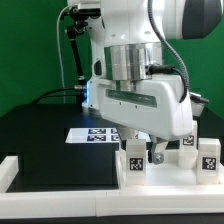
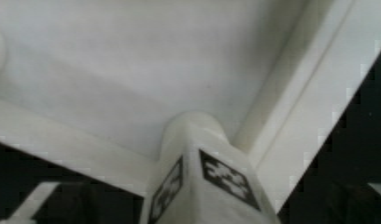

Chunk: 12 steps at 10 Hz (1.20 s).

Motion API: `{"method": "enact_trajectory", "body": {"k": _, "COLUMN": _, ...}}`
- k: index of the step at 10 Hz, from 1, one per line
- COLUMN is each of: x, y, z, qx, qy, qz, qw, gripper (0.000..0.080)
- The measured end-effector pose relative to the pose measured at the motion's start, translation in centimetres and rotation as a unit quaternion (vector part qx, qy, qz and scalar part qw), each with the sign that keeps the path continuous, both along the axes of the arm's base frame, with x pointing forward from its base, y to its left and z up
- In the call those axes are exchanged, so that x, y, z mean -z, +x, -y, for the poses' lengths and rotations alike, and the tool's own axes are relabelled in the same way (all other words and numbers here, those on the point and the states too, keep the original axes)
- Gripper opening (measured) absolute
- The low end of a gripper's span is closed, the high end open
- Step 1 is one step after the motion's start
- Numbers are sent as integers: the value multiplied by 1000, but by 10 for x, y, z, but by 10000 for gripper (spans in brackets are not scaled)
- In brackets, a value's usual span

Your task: Assemble square table

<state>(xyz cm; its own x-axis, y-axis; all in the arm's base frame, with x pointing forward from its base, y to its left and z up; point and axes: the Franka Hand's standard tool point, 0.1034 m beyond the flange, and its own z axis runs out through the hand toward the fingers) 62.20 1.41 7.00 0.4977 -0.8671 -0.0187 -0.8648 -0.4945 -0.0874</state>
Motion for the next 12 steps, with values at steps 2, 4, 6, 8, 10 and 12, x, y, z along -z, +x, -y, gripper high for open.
{"method": "enact_trajectory", "body": {"k": 2, "x": 0, "y": 1, "z": 2, "qx": -108, "qy": -12, "qz": 11, "qw": 994, "gripper": 647}}
{"method": "enact_trajectory", "body": {"k": 4, "x": 0, "y": 5, "z": 2, "qx": -284, "qy": -48, "qz": 31, "qw": 957, "gripper": 648}}
{"method": "enact_trajectory", "body": {"k": 6, "x": -1, "y": 7, "z": 5, "qx": -380, "qy": -60, "qz": 36, "qw": 922, "gripper": 648}}
{"method": "enact_trajectory", "body": {"k": 8, "x": -1, "y": 7, "z": 4, "qx": -370, "qy": -59, "qz": 36, "qw": 927, "gripper": 626}}
{"method": "enact_trajectory", "body": {"k": 10, "x": -1, "y": 7, "z": 4, "qx": -351, "qy": -57, "qz": 36, "qw": 934, "gripper": 455}}
{"method": "enact_trajectory", "body": {"k": 12, "x": 0, "y": 6, "z": 7, "qx": -285, "qy": -53, "qz": 32, "qw": 957, "gripper": 288}}
